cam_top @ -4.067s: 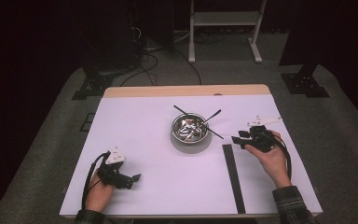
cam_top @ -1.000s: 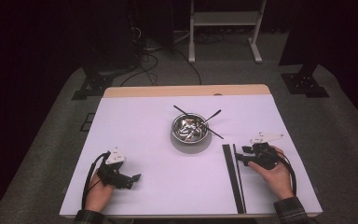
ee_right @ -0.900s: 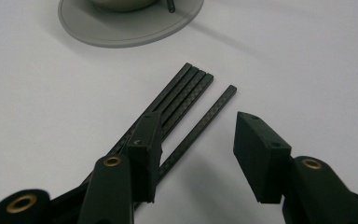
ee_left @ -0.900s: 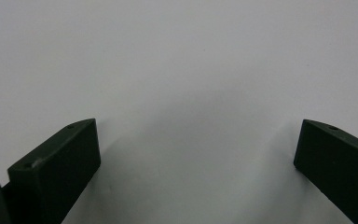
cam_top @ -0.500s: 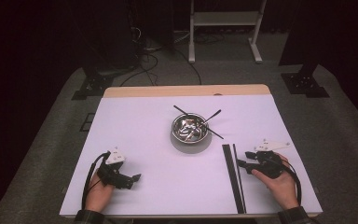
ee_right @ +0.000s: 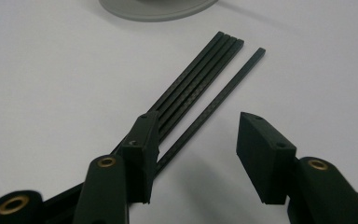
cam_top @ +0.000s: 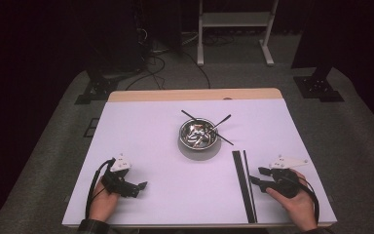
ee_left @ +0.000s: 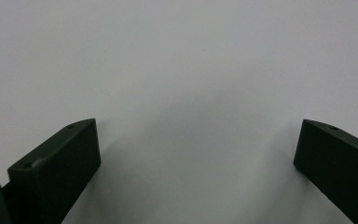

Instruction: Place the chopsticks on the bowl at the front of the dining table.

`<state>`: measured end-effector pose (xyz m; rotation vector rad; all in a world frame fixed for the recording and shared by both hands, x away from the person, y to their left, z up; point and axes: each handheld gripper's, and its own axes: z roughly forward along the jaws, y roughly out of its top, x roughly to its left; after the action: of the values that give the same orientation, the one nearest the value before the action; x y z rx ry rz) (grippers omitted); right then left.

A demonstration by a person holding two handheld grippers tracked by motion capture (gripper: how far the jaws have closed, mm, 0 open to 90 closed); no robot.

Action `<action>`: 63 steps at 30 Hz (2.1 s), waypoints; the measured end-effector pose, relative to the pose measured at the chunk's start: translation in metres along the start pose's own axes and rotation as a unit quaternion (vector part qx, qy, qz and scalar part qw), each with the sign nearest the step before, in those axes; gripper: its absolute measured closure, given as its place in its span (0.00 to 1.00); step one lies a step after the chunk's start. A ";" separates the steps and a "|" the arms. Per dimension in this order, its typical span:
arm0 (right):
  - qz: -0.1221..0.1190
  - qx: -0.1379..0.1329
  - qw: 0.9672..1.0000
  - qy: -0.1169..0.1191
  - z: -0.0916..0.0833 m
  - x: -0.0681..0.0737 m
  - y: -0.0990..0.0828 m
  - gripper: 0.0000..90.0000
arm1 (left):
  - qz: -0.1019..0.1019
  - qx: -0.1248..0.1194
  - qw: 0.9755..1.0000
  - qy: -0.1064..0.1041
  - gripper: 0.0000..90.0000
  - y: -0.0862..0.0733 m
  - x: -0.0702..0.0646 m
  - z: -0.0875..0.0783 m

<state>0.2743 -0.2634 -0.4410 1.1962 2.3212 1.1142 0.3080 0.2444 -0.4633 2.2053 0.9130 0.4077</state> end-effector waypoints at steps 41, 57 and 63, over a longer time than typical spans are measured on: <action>-0.029 0.036 0.999 0.001 -0.016 0.036 -0.038 0.53 | 0.000 0.000 1.000 0.000 0.00 0.000 0.000 0.000; -0.021 0.040 0.999 -0.019 -0.022 0.021 -0.041 0.53 | 0.000 0.000 1.000 0.000 0.00 0.000 0.000 0.000; -0.014 0.042 0.999 -0.030 -0.025 0.015 -0.042 0.53 | 0.000 0.000 1.000 0.000 0.00 0.000 0.000 0.000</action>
<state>0.2274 -0.2790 -0.4553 1.2065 2.3524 0.9673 0.3079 0.2444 -0.4632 2.2055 0.9132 0.4077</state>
